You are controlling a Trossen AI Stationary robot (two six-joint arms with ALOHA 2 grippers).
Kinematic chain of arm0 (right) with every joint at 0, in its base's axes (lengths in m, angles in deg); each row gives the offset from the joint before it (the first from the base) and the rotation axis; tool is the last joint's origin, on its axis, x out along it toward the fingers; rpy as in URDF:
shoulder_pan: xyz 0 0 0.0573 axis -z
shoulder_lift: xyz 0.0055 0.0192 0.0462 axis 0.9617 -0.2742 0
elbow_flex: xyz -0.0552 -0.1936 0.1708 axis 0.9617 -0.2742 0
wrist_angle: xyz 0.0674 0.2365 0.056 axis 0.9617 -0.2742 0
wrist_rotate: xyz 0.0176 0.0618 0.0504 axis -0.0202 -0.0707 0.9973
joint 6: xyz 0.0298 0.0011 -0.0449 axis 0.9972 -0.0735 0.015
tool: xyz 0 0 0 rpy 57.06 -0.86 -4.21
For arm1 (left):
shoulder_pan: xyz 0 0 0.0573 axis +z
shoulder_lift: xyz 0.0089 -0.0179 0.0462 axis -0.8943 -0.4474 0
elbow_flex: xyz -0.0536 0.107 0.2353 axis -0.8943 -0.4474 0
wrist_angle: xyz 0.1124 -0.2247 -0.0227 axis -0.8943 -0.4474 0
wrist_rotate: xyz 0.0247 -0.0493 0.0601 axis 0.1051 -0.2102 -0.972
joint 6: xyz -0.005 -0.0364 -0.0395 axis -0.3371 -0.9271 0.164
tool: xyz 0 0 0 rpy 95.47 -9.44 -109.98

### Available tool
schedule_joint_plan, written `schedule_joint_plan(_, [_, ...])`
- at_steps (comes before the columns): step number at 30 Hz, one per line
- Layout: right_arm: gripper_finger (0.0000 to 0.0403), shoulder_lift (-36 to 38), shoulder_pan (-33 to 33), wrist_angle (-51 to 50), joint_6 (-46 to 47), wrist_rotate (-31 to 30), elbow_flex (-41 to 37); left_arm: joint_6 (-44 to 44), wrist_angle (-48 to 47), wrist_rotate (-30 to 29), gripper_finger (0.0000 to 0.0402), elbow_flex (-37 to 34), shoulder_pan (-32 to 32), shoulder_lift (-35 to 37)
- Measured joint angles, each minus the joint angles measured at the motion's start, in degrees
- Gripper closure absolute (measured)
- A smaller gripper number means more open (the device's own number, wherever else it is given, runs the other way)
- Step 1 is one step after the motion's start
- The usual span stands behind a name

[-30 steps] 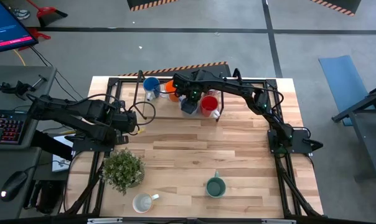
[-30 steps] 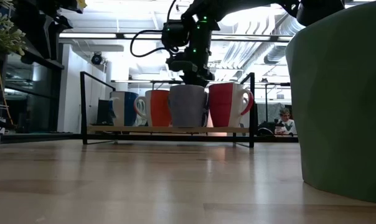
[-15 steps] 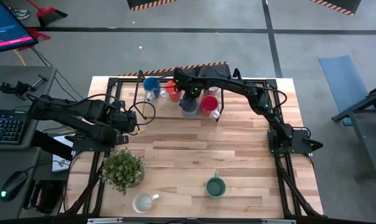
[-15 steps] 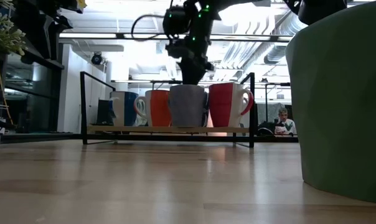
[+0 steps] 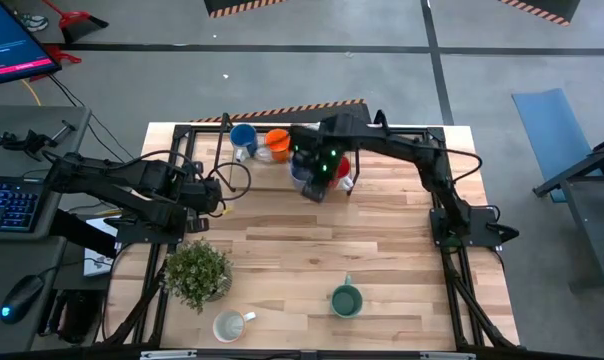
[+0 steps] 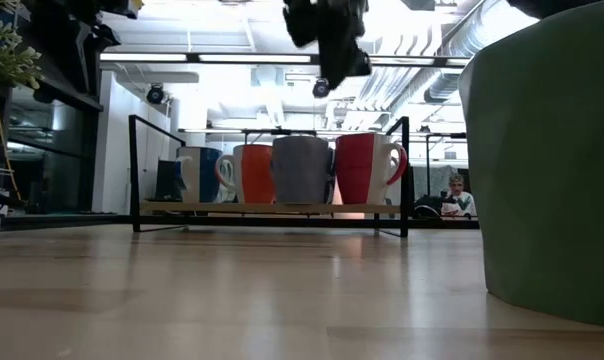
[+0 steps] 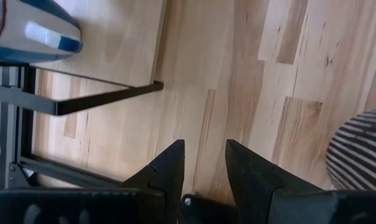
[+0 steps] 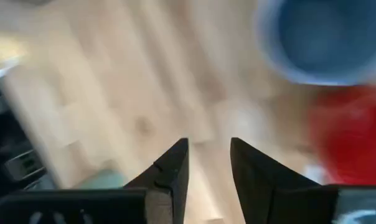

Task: Place coffee mugs
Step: Move the green mug to the center of the table

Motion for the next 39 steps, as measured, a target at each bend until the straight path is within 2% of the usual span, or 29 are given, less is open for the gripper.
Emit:
schedule_joint_plan(4, [0.0304, 2.19, -5.81, 0.01, -1.28, 8.75, -0.94, -0.01, 1.28, 0.01, 0.0293, 0.00, 0.02, -0.02])
schedule_joint_plan(8, [0.0304, 3.20, -12.51, -0.06, -4.19, 8.30, -0.94, -0.09, 2.22, 0.02, 0.0293, 0.00, 0.00, -0.02])
schedule_joint_plan(12, [0.0304, 3.60, -18.95, -0.08, -4.59, 4.26, -0.94, -1.18, 6.28, 0.02, 0.0293, 0.00, 0.02, -0.02])
schedule_joint_plan(18, [0.0304, 3.95, -27.13, 0.06, -3.65, -7.49, -3.99, -6.47, 15.39, 0.11, 0.0293, 0.00, 0.00, -0.02])
schedule_joint_plan(21, [0.0304, 5.21, -29.66, 0.12, -1.19, -10.43, -8.99, -13.45, 20.20, 1.75, 0.0293, 0.02, 0.00, -0.02])
schedule_joint_plan(24, [0.0304, 8.26, -31.81, 0.02, 1.51, -10.86, -17.14, -14.06, 23.99, 6.76, 0.0293, 0.02, -0.17, -0.02])
schedule_joint_plan(28, [0.0304, 13.63, -34.38, 1.46, 6.86, -9.30, -28.73, -16.54, 27.85, 9.82, 0.0293, 0.04, -0.59, -0.40])
schedule_joint_plan(33, [0.0304, 17.12, -37.51, 13.49, 10.65, -6.79, -39.24, -16.41, 28.61, 8.20, 0.0293, 0.04, -0.92, -1.05])
schedule_joint_plan(39, [0.0304, 17.26, -39.54, 22.09, 12.02, -7.32, -43.09, -11.95, 28.64, 6.98, 0.0293, 0.04, -0.94, -4.44])
